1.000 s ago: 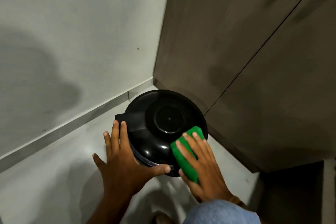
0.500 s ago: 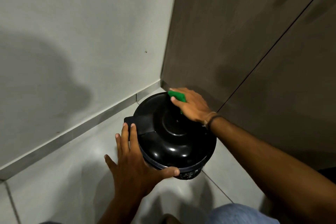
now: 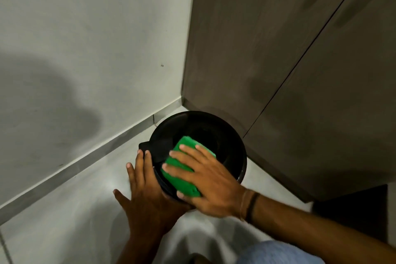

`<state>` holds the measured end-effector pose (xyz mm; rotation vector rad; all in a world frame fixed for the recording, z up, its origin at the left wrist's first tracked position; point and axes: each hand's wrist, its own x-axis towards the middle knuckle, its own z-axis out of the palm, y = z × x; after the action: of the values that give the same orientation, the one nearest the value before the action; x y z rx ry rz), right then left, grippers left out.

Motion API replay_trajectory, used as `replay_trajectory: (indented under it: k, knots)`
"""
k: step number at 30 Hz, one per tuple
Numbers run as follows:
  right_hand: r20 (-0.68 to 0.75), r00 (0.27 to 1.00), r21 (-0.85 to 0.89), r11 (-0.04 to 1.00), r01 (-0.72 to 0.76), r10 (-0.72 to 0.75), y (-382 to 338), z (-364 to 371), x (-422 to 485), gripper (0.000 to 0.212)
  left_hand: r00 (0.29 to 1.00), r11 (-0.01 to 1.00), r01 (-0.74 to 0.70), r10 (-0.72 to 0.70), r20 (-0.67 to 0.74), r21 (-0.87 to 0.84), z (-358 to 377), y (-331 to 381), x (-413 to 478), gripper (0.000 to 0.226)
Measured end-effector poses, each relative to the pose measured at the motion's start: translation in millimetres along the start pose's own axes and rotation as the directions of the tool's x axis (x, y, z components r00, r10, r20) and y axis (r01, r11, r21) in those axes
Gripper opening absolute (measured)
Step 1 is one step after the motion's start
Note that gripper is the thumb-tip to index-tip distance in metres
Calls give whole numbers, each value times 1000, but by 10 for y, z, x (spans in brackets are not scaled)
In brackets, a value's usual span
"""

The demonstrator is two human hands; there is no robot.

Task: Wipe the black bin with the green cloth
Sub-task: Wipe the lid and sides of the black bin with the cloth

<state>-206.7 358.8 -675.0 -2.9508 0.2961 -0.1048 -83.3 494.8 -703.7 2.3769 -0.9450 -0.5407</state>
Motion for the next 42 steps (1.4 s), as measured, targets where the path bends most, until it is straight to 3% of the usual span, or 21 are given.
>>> replay_trajectory:
  k: [3, 5, 7, 10, 13, 16, 20, 23, 26, 31, 34, 39, 42]
  knots:
    - [7, 999, -91, 995, 37, -37, -171, 197, -171, 69, 998, 998, -22, 25, -52, 62, 76, -73, 27, 140]
    - [7, 999, -107, 993, 39, -39, -197, 176, -49, 65, 999, 993, -37, 41, -29, 115, 97, -103, 40, 138]
    - [8, 998, -115, 991, 61, -61, -133, 73, 122, 59, 999, 991, -43, 44, -4, 125, 70, -83, 46, 146]
    - [-15, 998, -115, 992, 54, -56, 2, -38, 401, 53, 999, 999, 29, -29, 18, 26, 10, -9, 43, 177]
    - [-43, 991, -17, 991, -129, 128, 247, -170, 550, 53, 999, 999, 34, -33, 18, -14, 7, 16, 31, 186]
    - [-97, 934, 65, 939, -339, 344, 577, -257, 311, 53, 1000, 999, 8, -7, 13, -38, -3, 19, 23, 184]
    - [-169, 870, 178, 882, -436, 464, 502, -122, -179, 55, 1000, 1000, -12, 12, -1, -25, -2, 23, 8, 181]
    - [-214, 862, 219, 883, -416, 459, 161, 10, -416, 56, 1000, 1000, -17, 17, -9, -26, -13, 19, 10, 181]
    - [-215, 895, 141, 920, -367, 390, -30, 63, -367, 56, 1000, 999, -28, 28, -10, -19, 1, 7, 8, 178]
    - [-122, 934, 46, 942, -332, 335, 284, -101, 190, 56, 999, 999, -34, 33, -23, -14, 22, 1, 5, 179]
    - [-137, 885, 91, 896, -436, 444, 589, -190, 149, 54, 999, 1000, -27, 26, -30, -16, 11, 14, -3, 180]
    - [-227, 705, 452, 714, -535, 672, 299, 64, -595, 63, 999, 999, -38, 38, -29, -24, 37, 2, 6, 182]
    - [-202, 733, 455, 725, -517, 649, -163, 311, -885, 67, 998, 998, -39, 37, -50, -44, 86, -28, 46, 186]
